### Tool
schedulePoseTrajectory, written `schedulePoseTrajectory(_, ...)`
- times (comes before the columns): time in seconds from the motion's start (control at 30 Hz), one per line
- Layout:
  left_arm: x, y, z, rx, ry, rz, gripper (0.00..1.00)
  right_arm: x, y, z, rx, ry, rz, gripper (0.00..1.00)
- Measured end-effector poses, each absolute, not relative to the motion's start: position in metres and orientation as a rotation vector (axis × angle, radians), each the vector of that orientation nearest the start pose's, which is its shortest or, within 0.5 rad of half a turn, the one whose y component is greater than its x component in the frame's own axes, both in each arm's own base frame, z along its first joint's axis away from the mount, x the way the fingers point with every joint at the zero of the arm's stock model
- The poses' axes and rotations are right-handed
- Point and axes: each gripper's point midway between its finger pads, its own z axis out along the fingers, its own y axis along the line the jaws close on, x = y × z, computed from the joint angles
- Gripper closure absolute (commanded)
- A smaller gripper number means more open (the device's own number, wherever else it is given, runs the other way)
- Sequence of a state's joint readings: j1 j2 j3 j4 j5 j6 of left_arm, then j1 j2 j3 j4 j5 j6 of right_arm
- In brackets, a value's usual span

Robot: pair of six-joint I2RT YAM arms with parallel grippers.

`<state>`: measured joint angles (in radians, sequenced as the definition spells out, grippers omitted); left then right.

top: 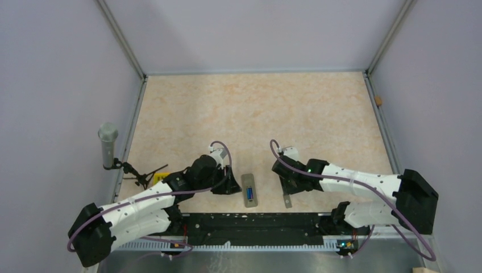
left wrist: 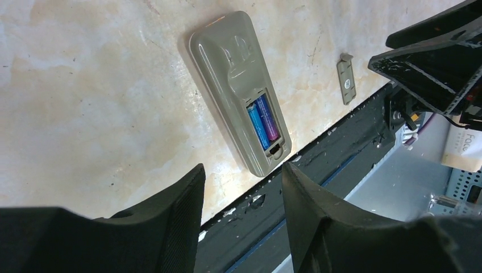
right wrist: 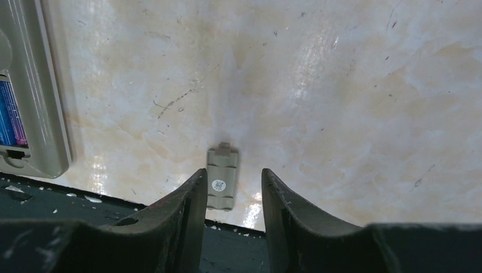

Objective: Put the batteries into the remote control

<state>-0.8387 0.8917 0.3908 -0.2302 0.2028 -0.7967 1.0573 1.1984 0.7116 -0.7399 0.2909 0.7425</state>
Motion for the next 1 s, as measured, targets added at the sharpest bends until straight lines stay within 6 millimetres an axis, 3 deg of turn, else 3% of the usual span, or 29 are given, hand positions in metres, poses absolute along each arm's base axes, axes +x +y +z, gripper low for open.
schedulePoseTrajectory(0.53, 0.120, -0.229, 0.068, 0.201, 2.542, -0.972, 0.46, 0.129, 0.201, 0.028, -0.374, 2.728, 0.153, 0.70)
schedulePoseTrajectory(0.87, 0.120, -0.229, 0.068, 0.209, 2.540, -0.970, 0.46, 0.125, 0.195, 0.016, -0.373, 2.754, 0.110, 0.74)
schedulePoseTrajectory(1.0, 0.120, -0.229, 0.068, 0.208, 2.540, -0.969, 0.46, 0.126, 0.196, 0.017, -0.367, 2.750, 0.117, 0.81)
